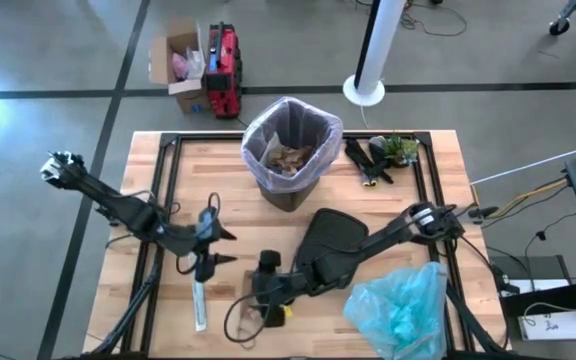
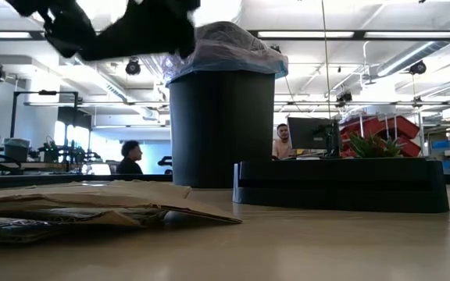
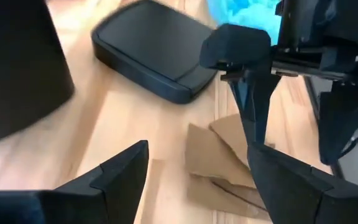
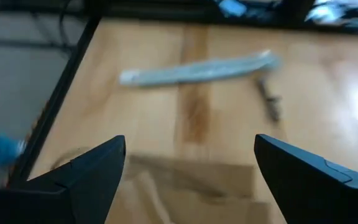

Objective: Place trash/remove bag and relplace
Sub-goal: Put the piece of cardboard into the black trash bin

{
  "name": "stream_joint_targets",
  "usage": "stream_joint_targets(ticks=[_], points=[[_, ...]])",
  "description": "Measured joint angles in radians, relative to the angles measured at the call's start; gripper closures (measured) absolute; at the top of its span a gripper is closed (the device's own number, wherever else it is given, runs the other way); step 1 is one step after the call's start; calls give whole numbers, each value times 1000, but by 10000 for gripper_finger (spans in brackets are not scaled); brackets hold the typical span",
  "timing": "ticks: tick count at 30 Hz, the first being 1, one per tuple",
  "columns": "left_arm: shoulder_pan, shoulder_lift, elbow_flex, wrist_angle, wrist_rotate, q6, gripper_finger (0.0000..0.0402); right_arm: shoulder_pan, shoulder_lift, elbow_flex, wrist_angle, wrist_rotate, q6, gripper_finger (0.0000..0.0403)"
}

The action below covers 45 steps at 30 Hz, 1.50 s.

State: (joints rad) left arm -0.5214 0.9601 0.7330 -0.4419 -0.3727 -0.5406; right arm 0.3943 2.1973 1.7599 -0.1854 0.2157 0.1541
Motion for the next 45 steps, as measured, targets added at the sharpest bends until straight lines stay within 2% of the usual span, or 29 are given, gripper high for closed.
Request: stream_joint_targets(ticks=[9, 12, 16, 19, 23, 25, 31, 39, 45], points=[[-30, 128, -80, 125, 3, 1, 145, 23, 31, 0, -123, -83, -197, 60], [-30, 181, -111, 235, 6, 2, 145, 27, 31, 0, -196, -94, -128, 60], [-32, 254, -124, 296, 26, 4, 145, 24, 31, 0, -247, -93, -81, 58], [-32, 299, -125, 297, 28, 4, 145, 24, 38, 0, -235, -94, -119, 58], [-33, 348, -125, 306, 44, 4, 145, 21, 70, 1, -218, -167, -152, 58], [-36, 373, -125, 313, 47, 4, 145, 20, 100, 0, -228, -168, -148, 59], [-43, 425, -126, 341, 77, -16, 145, 17, 144, 4, -162, -116, -77, 59], [-58, 486, -125, 392, 82, -23, 145, 18, 154, 3, -122, -116, 16, 59], [-65, 516, -124, 405, 124, -23, 145, 18, 149, 2, -114, -116, 72, 60]])
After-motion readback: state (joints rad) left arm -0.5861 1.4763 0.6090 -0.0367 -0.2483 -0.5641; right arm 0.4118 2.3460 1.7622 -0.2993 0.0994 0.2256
